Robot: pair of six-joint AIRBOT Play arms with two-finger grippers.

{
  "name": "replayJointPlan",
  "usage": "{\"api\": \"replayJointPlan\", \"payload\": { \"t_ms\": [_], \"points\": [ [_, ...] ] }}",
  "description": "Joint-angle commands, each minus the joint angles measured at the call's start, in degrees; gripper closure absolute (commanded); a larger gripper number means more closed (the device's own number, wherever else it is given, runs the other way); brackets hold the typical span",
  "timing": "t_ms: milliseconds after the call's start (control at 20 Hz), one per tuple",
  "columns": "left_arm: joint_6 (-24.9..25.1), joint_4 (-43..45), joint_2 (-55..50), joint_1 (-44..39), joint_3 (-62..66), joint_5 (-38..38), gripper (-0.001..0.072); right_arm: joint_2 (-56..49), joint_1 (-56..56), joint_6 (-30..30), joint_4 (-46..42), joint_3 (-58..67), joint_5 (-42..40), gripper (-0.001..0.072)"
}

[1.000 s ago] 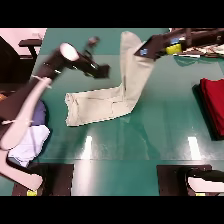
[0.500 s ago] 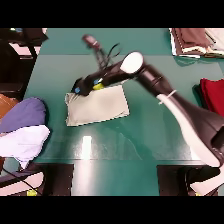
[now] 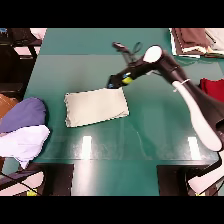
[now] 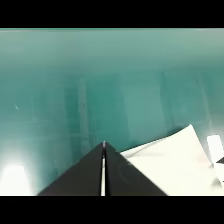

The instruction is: Fold the shirts.

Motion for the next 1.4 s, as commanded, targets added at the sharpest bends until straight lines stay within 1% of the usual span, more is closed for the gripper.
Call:
{"api": "replayJointPlan", "payload": {
  "t_ms": [0,100,150,250,300,350,400,550,600,650,700,750,800,850,900,1050,1150,1350],
  "points": [
    [1.4,-0.5,-0.3,0.1,-0.1,-1.2,0.0681,0.7,-9.9,2.4,-0.8,-6.5,3.5,0.0257],
    [1.4,-1.0,-0.4,0.1,-0.1,-1.3,0.0681,0.6,-13.0,3.7,-0.6,-12.0,2.7,0.0056],
    [1.4,-1.3,-0.5,0.1,-0.1,-1.2,0.0681,0.6,-13.5,3.7,0.0,-14.4,1.6,0.0055],
    [1.4,-2.2,-0.4,0.1,-0.1,-0.4,0.0681,-0.6,-13.5,3.2,4.3,-17.8,0.2,0.0062],
    [1.4,-2.3,-0.4,0.1,-0.1,-0.3,0.0681,-1.8,-12.9,1.9,7.0,-18.6,0.0,0.0075],
    [1.4,-2.3,-0.4,0.1,-0.1,-0.3,0.0681,-3.0,-12.0,1.0,9.3,-18.8,-0.3,0.0092],
    [1.4,-2.4,-0.4,0.1,-0.1,-0.3,0.0681,-4.3,-10.5,0.3,11.5,-18.7,-0.8,0.0092],
    [1.4,-3.5,-0.4,0.1,-0.1,-0.3,0.0681,-7.6,-5.3,0.0,12.8,-16.0,-3.4,0.0093],
    [1.4,-4.0,-0.4,0.1,-0.1,-0.4,0.0681,-9.0,-3.7,0.0,12.9,-14.1,-3.3,0.0120],
    [1.4,-4.6,-0.4,0.1,-0.1,-0.5,0.0681,-10.3,-2.3,0.0,12.9,-12.3,-3.3,0.0207],
    [1.4,-5.2,-0.4,0.1,-0.1,-0.7,0.0681,-11.4,-1.1,0.0,12.8,-10.5,-3.3,0.0312],
    [1.4,-6.1,-0.4,0.0,-0.1,-0.8,0.0682,-12.1,-0.4,0.0,12.8,-9.0,-3.3,0.0459],
    [1.4,-6.1,-0.4,-0.7,-0.1,-0.6,0.0682,-12.3,-0.1,0.0,12.4,-7.6,-3.3,0.0586],
    [1.4,-5.7,-0.4,-2.0,-0.1,-0.7,0.0682,-12.2,-0.1,-0.1,12.0,-6.3,-3.3,0.0599],
    [1.4,-4.7,-0.4,-3.7,-0.1,-0.6,0.0682,-11.9,-1.0,-0.2,11.6,-4.6,-3.1,0.0684],
    [1.4,-3.0,-0.4,-10.6,-0.1,0.1,0.0682,-7.9,-5.4,0.3,6.5,-1.4,-3.1,0.0688],
    [1.4,-3.0,-0.4,-14.4,-0.1,0.8,0.0682,-3.3,-10.6,1.6,1.7,-1.1,-2.8,0.0688],
    [1.4,-3.0,-0.4,-19.9,-0.1,2.0,0.0681,6.1,-25.4,3.7,-7.1,-1.1,-0.7,0.0688]
  ]
}}
